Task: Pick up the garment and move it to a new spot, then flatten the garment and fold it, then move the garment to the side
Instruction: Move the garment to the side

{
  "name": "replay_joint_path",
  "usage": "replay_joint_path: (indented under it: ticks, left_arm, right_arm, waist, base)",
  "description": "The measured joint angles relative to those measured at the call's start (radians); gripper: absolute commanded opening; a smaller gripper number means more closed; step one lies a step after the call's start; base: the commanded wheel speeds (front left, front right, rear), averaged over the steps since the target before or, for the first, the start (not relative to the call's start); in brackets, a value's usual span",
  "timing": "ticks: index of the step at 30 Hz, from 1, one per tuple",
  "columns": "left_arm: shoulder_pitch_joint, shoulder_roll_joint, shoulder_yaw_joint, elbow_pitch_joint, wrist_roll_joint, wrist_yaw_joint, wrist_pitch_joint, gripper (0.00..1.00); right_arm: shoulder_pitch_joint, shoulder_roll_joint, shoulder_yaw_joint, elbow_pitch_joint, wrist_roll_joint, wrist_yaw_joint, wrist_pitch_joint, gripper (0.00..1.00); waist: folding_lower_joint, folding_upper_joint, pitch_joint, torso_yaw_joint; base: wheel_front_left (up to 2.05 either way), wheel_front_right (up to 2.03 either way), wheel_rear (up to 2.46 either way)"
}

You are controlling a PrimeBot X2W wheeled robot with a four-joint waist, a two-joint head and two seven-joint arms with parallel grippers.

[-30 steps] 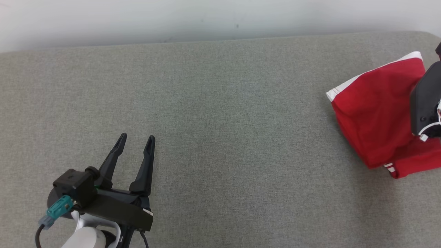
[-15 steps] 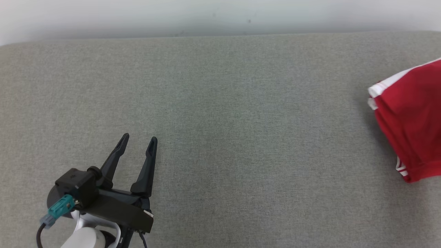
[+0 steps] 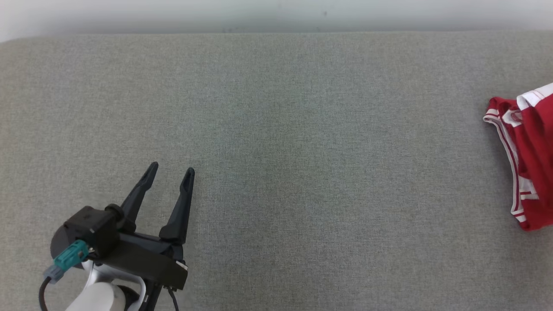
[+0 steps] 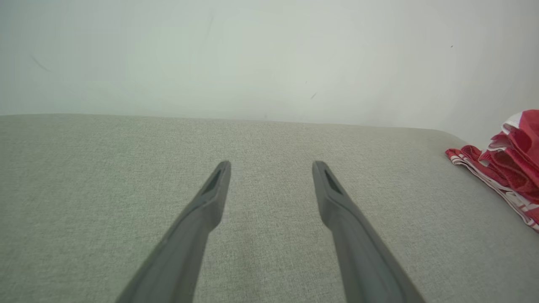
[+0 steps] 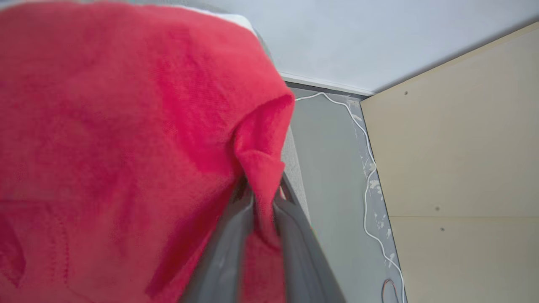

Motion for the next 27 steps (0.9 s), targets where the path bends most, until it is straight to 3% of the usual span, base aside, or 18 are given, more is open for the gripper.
replay_joint_path:
  ticks: [13, 19, 27]
  left_arm:
    - [-0.001, 0.007, 0.002, -0.006, 0.001, 0.013, -0.006, 1.0]
    - [-0.001, 0.0, 0.012, -0.006, 0.008, 0.029, -0.035, 1.0]
    - [0.018, -0.019, 0.042, 0.002, -0.003, 0.037, -0.075, 1.0]
  right_arm:
    - [-0.035, 0.051, 0.036, 0.018, -0.022, 0.0, -0.082, 1.0]
    - [-0.046, 0.067, 0.088, -0.028, 0.048, 0.0, -0.232, 1.0]
    - [0.021, 0.114, 0.137, -0.095, 0.279, 0.0, -0.512, 1.0]
  waist:
    - [-0.0001, 0.0, -0.007, -0.012]
    - [0.0, 0.0, -0.028, -0.024]
    - [-0.0001, -0.0001, -0.086, -0.029]
  base:
    - [0.0, 0.0, 0.0]
    - [0.0, 0.0, 0.0]
    - [0.0, 0.0, 0.0]
